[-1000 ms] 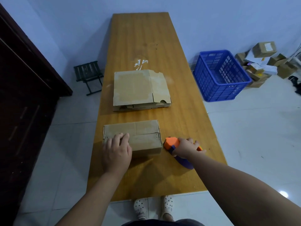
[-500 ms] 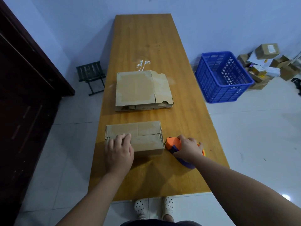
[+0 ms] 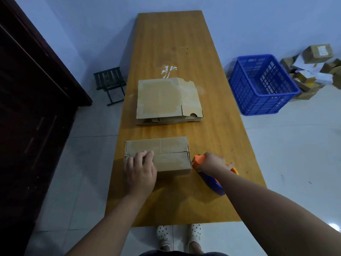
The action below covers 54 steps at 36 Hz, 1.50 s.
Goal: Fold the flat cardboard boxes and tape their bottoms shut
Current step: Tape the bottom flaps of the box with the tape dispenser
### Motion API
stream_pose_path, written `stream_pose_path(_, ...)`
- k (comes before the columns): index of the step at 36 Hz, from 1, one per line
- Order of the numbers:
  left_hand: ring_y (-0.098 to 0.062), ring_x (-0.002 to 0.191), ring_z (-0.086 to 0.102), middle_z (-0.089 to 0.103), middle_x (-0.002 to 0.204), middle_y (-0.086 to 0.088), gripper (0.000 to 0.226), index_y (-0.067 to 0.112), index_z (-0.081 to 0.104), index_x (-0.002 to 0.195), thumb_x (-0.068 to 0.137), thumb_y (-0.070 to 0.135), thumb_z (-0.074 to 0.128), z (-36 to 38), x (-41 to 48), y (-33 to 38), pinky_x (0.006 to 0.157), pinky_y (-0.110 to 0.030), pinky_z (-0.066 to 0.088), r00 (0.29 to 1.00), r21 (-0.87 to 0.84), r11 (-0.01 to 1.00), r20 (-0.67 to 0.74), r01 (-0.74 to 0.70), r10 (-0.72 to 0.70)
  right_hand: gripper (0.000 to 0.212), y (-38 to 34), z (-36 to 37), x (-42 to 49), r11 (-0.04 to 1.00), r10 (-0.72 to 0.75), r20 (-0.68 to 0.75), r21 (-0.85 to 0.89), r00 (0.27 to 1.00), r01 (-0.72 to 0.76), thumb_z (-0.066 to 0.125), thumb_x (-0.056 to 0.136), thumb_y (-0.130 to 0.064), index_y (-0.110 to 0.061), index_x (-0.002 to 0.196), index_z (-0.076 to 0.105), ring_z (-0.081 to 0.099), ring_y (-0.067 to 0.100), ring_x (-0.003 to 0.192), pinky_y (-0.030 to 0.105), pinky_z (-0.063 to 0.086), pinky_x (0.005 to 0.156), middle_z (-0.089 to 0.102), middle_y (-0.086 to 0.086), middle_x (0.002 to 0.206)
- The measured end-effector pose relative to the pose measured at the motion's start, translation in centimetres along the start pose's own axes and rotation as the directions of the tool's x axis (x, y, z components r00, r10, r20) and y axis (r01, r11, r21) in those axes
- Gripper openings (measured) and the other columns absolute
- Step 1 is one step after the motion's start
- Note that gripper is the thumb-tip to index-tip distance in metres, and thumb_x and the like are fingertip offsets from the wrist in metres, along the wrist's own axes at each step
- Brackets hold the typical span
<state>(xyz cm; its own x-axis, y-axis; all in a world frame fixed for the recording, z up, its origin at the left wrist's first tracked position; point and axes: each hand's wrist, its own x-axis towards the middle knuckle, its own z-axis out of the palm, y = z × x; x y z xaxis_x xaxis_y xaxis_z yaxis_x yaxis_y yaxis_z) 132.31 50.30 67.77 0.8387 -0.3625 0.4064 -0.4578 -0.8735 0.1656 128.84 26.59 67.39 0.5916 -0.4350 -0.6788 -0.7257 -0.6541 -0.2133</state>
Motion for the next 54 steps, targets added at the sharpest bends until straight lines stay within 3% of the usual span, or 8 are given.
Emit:
stream_pose_path(17,-0.029,0.083,0.057,0.063,0.098,-0.012,0.039,0.01,0.069,0.109,0.089,0.021,0.037,-0.1,0.1,0.1,0.073,-0.044,0.049,1.0,-0.007,1.0,-0.007,0.005,-0.005,0.063,1.0,-1.4,-0.4,0.996,-0.046,0.018,0.082,0.999,0.044,0.065,0.082,-0.048,-0.031,0.138,0.04,0.05,0.024,0.12,0.059,0.016,0.111,0.055,-0.003,0.109)
stream_pose_path(28,-0.03,0.084,0.057,0.063,0.099,-0.012,0.04,0.01,0.069,0.11,0.089,0.022,0.037,-0.1,0.1,0.1,0.075,-0.048,0.05,1.0,-0.022,0.999,-0.003,0.029,-0.029,0.07,1.7,-1.7,-0.2,0.994,-0.102,0.044,0.037,0.994,0.1,0.069,0.077,-0.048,-0.032,0.138,0.04,0.05,0.023,0.117,0.053,0.028,0.106,0.056,-0.001,0.12)
stream_pose_path(31,-0.03,0.084,0.057,0.063,0.099,-0.012,0.04,0.01,0.069,0.109,0.088,0.022,0.037,-0.1,0.1,0.1,0.075,-0.047,0.051,0.999,-0.026,0.999,0.005,0.037,-0.037,0.074,1.9,-1.8,0.0,0.99,-0.096,0.071,0.111,0.993,0.088,0.072,0.074,-0.045,-0.03,0.139,0.041,0.051,0.022,0.116,0.052,0.035,0.104,0.055,-0.001,0.121)
stream_pose_path(36,-0.029,0.084,0.057,0.063,0.099,-0.012,0.041,0.01,0.069,0.109,0.089,0.023,0.036,0.0,0.2,0.1,0.074,-0.045,0.05,0.999,-0.031,0.998,0.004,0.045,-0.045,0.074,2.3,-3.3,0.0,0.952,-0.131,0.171,0.297,0.976,0.076,0.074,0.078,-0.033,-0.022,0.141,0.04,0.055,0.022,0.109,0.036,0.046,0.086,0.053,0.006,0.125)
stream_pose_path(40,-0.029,0.083,0.057,0.063,0.099,-0.011,0.042,0.011,0.069,0.109,0.089,0.024,0.035,-0.1,0.3,0.2,0.072,-0.043,0.048,0.999,-0.026,0.999,0.011,0.046,-0.045,0.059,3.0,-5.1,-0.4,0.847,-0.206,0.251,0.53,0.946,0.044,0.073,0.08,-0.031,-0.021,0.132,0.045,0.057,0.021,0.104,0.034,0.045,0.08,0.058,0.005,0.117)
stream_pose_path(44,-0.029,0.083,0.057,0.063,0.098,-0.011,0.043,0.011,0.07,0.108,0.089,0.024,0.035,-0.3,0.3,0.2,0.072,-0.043,0.048,0.999,-0.022,0.999,0.01,0.045,-0.045,0.044,3.9,-5.4,-0.9,0.645,-0.268,0.252,0.763,0.93,-0.021,0.073,0.079,-0.033,-0.022,0.117,0.054,0.059,0.024,0.104,0.047,0.044,0.098,0.063,0.007,0.113)
stream_pose_path(49,-0.029,0.084,0.057,0.063,0.098,-0.011,0.043,0.011,0.07,0.107,0.088,0.025,0.034,-0.4,0.4,0.1,0.073,-0.043,0.048,0.999,-0.026,0.999,0.019,0.03,-0.03,0.087,4.7,-6.1,-1.5,0.375,-0.416,0.296,0.917,0.86,-0.134,0.092,0.038,-0.041,-0.01,0.111,0.056,0.068,0.022,0.081,0.033,0.055,0.068,0.068,0.011,0.097)
stream_pose_path(54,-0.029,0.081,0.056,0.063,0.095,-0.01,0.04,0.012,0.071,0.104,0.087,0.022,0.036,-0.4,0.5,0.2,0.072,-0.046,0.049,0.999,-0.041,0.998,-0.005,0.044,-0.044,0.088,3.2,-8.6,-2.8,0.293,-0.553,0.254,0.951,0.794,-0.1,0.095,0.033,-0.044,-0.009,0.105,0.057,0.07,0.02,0.074,0.029,0.056,0.057,0.07,0.01,0.089)
